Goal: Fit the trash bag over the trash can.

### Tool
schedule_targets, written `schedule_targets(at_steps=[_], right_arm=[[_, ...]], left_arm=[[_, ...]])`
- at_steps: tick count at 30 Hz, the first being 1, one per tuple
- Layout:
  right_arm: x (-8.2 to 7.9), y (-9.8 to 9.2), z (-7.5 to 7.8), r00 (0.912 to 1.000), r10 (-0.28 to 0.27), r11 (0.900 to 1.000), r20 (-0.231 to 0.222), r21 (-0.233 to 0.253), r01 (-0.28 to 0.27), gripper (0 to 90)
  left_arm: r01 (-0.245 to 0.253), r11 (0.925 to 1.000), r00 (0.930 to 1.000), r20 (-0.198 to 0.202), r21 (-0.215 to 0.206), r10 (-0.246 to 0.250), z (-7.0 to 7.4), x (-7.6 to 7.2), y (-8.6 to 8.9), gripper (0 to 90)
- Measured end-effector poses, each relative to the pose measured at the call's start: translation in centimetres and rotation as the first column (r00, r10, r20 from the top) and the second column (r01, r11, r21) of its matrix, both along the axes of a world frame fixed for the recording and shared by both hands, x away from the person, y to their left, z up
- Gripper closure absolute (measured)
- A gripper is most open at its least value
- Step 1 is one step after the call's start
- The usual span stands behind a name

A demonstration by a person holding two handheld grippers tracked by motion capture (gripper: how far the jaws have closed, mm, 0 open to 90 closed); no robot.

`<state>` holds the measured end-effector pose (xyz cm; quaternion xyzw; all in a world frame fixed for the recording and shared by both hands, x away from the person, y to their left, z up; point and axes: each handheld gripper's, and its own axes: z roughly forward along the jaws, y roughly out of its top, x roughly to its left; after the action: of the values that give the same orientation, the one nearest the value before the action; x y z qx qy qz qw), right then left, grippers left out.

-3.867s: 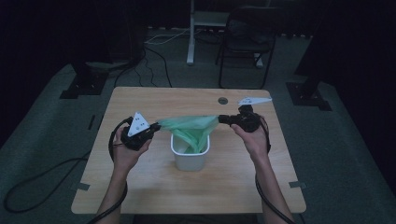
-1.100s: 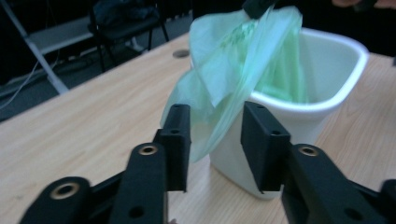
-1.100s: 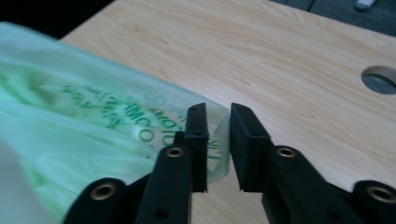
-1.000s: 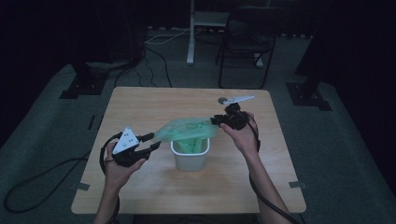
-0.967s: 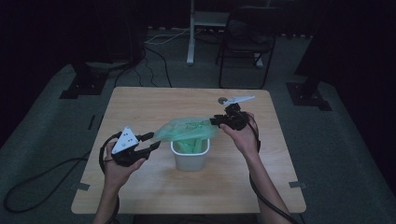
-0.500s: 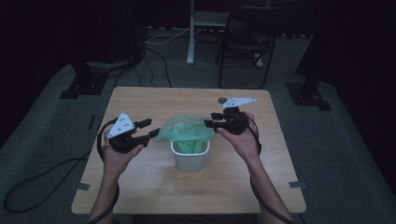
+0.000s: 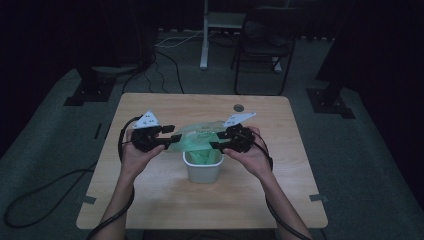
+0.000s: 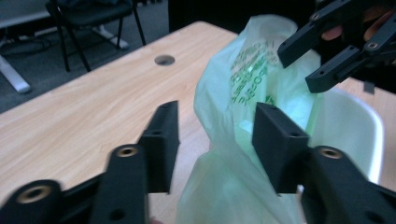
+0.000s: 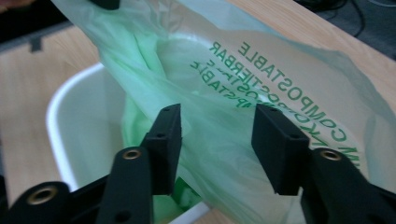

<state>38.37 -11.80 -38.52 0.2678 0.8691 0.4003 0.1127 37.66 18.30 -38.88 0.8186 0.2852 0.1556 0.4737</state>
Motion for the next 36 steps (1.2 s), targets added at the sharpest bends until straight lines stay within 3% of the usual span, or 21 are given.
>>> schedule_targets(at_steps=[2,5,9,18,20,25,27,30,33,36], right_arm=[[-0.1,0.1,-0.1,1.0000,0.001,1.000,-0.002,-0.026,-0.001,63.8],[-0.2,0.0,-0.3,0.9998,0.002,0.999,-0.018,-0.054,-0.003,78.3],[-0.5,-1.0,-0.2,0.9999,-0.004,0.999,-0.016,-0.039,0.003,89.8],[-1.0,-3.5,0.4,0.9993,-0.036,0.999,-0.007,-0.007,0.036,90.0],[-1.0,-4.5,0.4,0.9983,-0.057,0.998,-0.009,0.002,0.057,90.0],[-0.9,-6.7,0.3,0.9952,-0.093,0.995,-0.030,0.037,0.094,90.0],[-0.9,-7.6,0.1,0.9950,-0.085,0.993,-0.054,0.074,0.089,90.0],[-0.8,-7.6,-0.1,0.9945,-0.086,0.994,-0.061,0.067,0.090,90.0],[-0.8,-7.0,-0.5,0.9961,-0.044,0.999,-0.076,0.024,0.046,79.9],[-0.7,-6.3,-0.1,0.9976,-0.063,0.995,-0.029,0.074,0.065,64.4]], left_arm=[[-0.008,0.9997,0.9999,-0.009,0.025,0.008,-0.3,0.2,-0.3,72.5],[-0.019,0.9995,0.9998,-0.010,0.026,0.020,-0.5,0.4,-0.4,88.8],[-0.050,0.9986,0.9985,-0.023,0.016,0.050,-0.7,0.6,-0.1,90.0],[-0.106,0.9944,0.9933,-0.046,0.011,0.106,-1.0,1.2,0.6,90.0],[-0.134,0.9908,0.9886,-0.067,0.017,0.135,-1.4,1.6,0.8,90.0],[-0.170,0.9854,0.9808,-0.096,0.006,0.170,-1.9,2.0,1.7,90.0],[-0.170,0.9855,0.9799,-0.107,-0.004,0.168,-2.2,2.0,1.8,90.0],[-0.170,0.9854,0.9797,-0.106,0.007,0.170,-2.2,2.0,1.5,90.0],[-0.152,0.9883,0.9831,-0.102,-0.001,0.151,-2.3,2.0,1.0,90.0],[-0.144,0.9896,0.9848,-0.099,-0.005,0.143,-2.3,2.0,0.5,90.0]])
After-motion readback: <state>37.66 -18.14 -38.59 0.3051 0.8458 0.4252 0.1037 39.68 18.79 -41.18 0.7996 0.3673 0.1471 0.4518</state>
